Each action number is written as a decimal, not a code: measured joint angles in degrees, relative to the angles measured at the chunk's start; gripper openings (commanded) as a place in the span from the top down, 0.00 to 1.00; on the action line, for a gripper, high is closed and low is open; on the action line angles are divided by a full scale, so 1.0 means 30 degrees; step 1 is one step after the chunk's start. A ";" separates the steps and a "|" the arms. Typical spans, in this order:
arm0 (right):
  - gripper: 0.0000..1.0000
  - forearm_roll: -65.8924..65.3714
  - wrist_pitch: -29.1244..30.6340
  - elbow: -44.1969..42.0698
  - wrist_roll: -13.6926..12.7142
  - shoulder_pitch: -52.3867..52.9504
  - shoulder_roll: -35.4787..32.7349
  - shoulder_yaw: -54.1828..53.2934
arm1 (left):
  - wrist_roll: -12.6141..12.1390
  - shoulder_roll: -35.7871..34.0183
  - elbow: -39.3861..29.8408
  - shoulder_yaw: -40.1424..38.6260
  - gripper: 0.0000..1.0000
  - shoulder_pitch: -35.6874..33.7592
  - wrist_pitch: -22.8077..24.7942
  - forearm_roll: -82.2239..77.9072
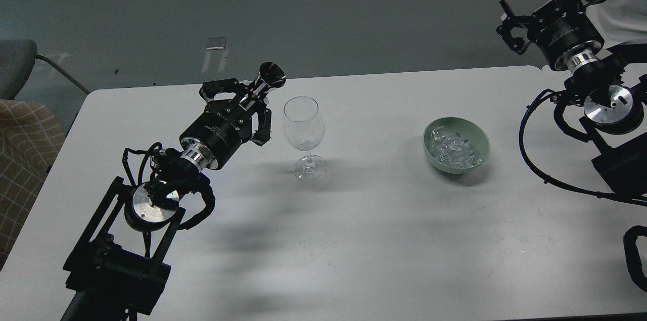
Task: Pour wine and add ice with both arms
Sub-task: 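Bring the held jigger over the wine glass rim, then tilt the jigger with the left gripper to pour into the glass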
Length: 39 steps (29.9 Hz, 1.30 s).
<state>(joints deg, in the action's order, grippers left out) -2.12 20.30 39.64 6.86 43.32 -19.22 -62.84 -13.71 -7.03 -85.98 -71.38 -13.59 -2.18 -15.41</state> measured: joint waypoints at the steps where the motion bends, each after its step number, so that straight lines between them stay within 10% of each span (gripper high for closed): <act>1: 0.00 0.0000 0.0000 0.0000 0.0000 -0.0001 0.0000 0.0000 | 0.0000 -0.0001 0.0000 0.0015 1.00 0.0000 0.0010 -0.0115; 39: 0.00 0.0002 0.0000 -0.0002 0.0000 0.0028 0.0002 0.0001 | 0.0027 -0.0199 -0.0491 0.0383 1.00 -0.0023 0.0303 -0.3772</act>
<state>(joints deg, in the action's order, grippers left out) -2.12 20.30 39.64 6.86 43.41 -19.21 -62.84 -13.63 -7.63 -87.45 -70.23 -13.66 -1.27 -26.72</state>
